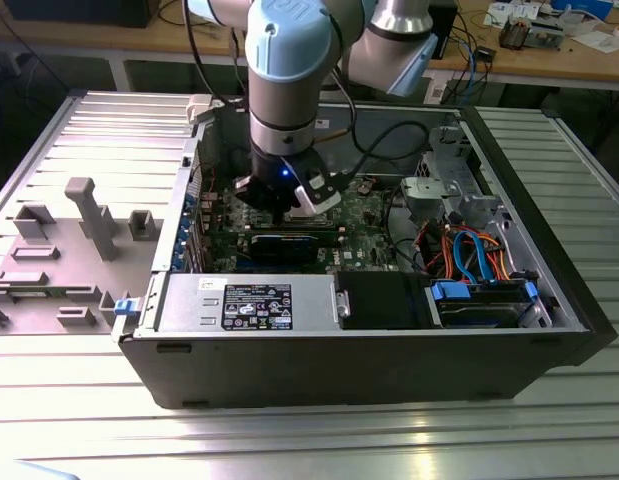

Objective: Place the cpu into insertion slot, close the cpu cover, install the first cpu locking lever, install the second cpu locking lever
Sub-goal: 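Install the second cpu locking lever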

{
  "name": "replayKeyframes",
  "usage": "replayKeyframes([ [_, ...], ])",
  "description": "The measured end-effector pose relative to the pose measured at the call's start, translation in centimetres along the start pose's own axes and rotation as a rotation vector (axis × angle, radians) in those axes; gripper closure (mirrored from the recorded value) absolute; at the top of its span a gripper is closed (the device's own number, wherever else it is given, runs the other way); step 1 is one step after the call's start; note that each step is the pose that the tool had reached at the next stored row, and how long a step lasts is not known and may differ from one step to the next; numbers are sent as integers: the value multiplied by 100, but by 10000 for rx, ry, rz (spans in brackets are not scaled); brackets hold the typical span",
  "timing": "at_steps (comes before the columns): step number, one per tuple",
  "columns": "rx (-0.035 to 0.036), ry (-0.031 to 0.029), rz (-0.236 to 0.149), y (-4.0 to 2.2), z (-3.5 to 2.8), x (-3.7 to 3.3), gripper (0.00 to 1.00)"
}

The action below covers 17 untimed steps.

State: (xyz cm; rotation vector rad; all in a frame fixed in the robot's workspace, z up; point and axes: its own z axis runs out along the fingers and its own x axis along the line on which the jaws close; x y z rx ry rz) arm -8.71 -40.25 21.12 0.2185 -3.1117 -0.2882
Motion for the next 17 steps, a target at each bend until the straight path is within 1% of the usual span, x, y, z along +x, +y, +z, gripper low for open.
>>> replayKeyframes([
  [5, -17, 106, 20, 65, 13, -106, 89],
  [9, -19, 136, 24, 85, 17, -156, 89],
  [11, -21, 170, 31, 118, 23, -206, 89],
  [13, 10, 184, 35, 141, 27, -229, 89],
  [14, 80, 195, 37, 158, 20, -241, 89],
  [16, 279, 225, 44, 166, -6, -253, 89],
  [17, 440, 246, 50, 179, -25, -260, 89],
])
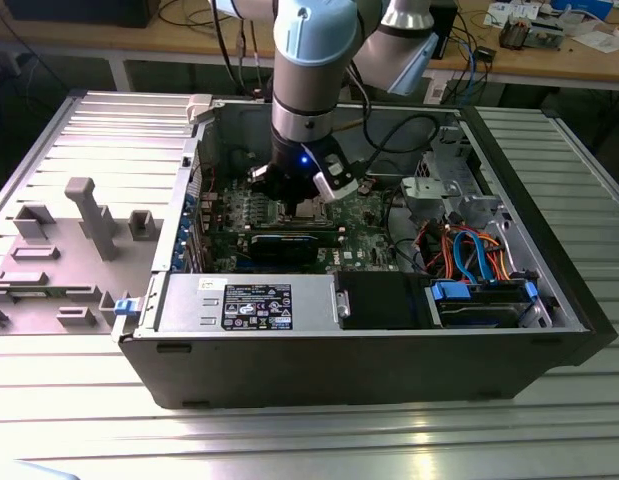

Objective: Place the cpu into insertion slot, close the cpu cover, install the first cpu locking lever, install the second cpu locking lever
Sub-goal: 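Install the second cpu locking lever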

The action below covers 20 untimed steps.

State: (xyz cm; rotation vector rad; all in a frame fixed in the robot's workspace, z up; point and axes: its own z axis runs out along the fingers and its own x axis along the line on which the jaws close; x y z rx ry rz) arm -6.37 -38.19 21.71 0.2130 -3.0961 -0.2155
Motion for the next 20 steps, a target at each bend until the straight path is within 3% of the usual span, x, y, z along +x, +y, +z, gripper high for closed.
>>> replayKeyframes([
  [1, 235, 32, 7, 40, -12, -14, 89],
  [3, 541, 89, 23, 117, -3, -39, 89],
  [4, 735, 126, 33, 168, 2, -53, 89],
  [5, 1023, 168, 43, 227, 3, -68, 89],
  [6, 1196, 192, 51, 271, 5, -76, 89],
  [7, 1298, 206, 56, 300, 4, -80, 89],
  [10, 1505, 234, 65, 353, -11, -88, 89],
  [11, 1572, 244, 67, 366, -42, -88, 89],
  [14, 1587, 245, 68, 392, -205, -85, 89],
  [16, 1586, 244, 68, 402, -274, -84, 89],
  [20, 1586, 244, 68, 405, -295, -83, 89],
])
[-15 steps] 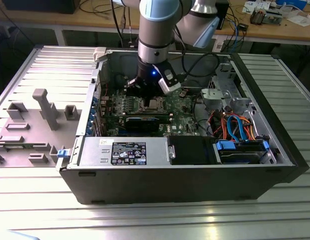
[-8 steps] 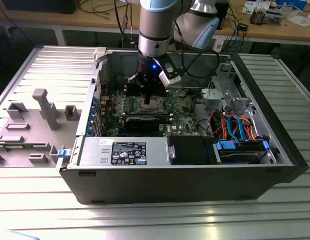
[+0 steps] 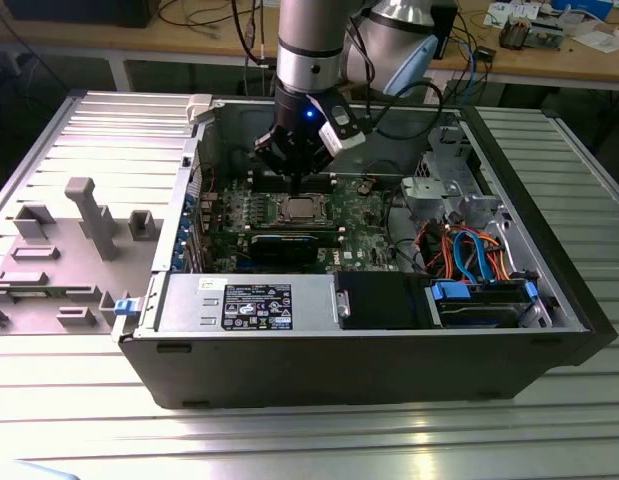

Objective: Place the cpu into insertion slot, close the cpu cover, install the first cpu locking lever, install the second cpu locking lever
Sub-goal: 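Install the second cpu locking lever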

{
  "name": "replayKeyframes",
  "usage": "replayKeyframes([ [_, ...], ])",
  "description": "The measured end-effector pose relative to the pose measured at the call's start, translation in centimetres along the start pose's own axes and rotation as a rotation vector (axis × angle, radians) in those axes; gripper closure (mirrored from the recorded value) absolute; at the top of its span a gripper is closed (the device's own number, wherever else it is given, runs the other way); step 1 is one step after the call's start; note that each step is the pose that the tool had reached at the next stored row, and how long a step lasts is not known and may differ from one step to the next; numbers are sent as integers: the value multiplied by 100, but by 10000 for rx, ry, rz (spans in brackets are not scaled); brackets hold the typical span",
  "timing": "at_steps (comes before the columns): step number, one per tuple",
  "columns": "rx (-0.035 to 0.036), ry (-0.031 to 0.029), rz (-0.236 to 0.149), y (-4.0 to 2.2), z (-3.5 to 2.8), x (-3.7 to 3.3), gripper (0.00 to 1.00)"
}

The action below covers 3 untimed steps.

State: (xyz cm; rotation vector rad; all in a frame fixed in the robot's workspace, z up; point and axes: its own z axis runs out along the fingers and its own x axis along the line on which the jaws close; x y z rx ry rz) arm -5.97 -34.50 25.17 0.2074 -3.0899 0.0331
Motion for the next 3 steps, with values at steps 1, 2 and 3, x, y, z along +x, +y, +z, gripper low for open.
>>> replayKeyframes([
  [1, 0, 0, 0, 0, -1, 0, 89],
  [2, 0, 0, 0, 0, -1, 0, 89],
  [3, 0, 0, 0, 0, -1, 0, 89],
])
